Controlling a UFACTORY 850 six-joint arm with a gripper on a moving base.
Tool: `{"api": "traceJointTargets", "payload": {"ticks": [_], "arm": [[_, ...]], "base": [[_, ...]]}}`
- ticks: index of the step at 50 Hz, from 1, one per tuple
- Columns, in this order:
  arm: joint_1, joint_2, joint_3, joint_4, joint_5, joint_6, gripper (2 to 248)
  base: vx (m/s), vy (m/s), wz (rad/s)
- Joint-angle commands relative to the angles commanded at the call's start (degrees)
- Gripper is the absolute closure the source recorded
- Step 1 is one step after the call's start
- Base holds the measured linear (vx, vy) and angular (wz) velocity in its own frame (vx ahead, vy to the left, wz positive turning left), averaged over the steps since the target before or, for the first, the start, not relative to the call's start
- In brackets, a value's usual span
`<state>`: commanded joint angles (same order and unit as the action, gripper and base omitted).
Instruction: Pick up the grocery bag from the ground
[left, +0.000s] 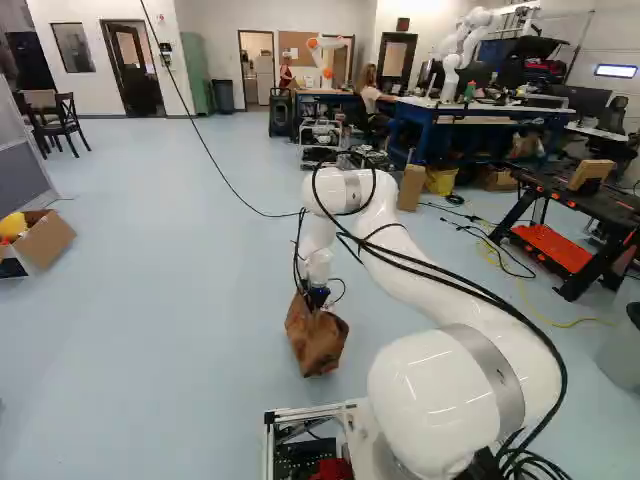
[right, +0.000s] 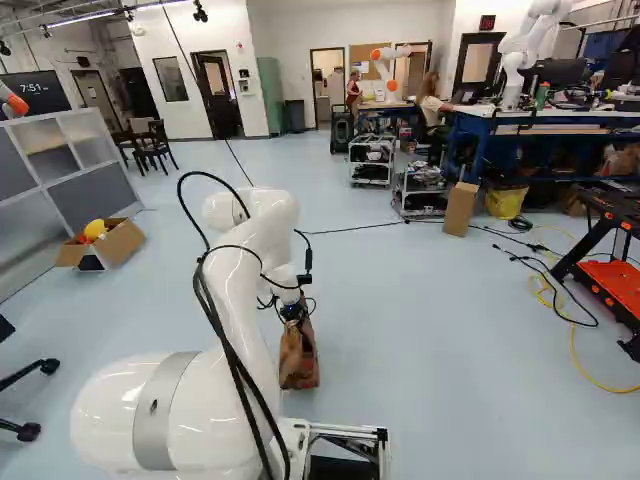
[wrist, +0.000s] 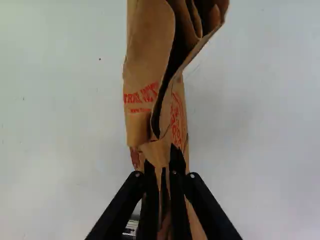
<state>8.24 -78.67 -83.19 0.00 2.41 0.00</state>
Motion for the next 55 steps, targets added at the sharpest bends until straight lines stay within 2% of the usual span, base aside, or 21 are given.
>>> {"api": "traceJointTargets", "payload": {"ticks": [55], "arm": [[0.0, 11.7, 9.8, 0.0, 0.0, 0.0, 229]], "base": [[0.000, 0.000, 0.000]]}}
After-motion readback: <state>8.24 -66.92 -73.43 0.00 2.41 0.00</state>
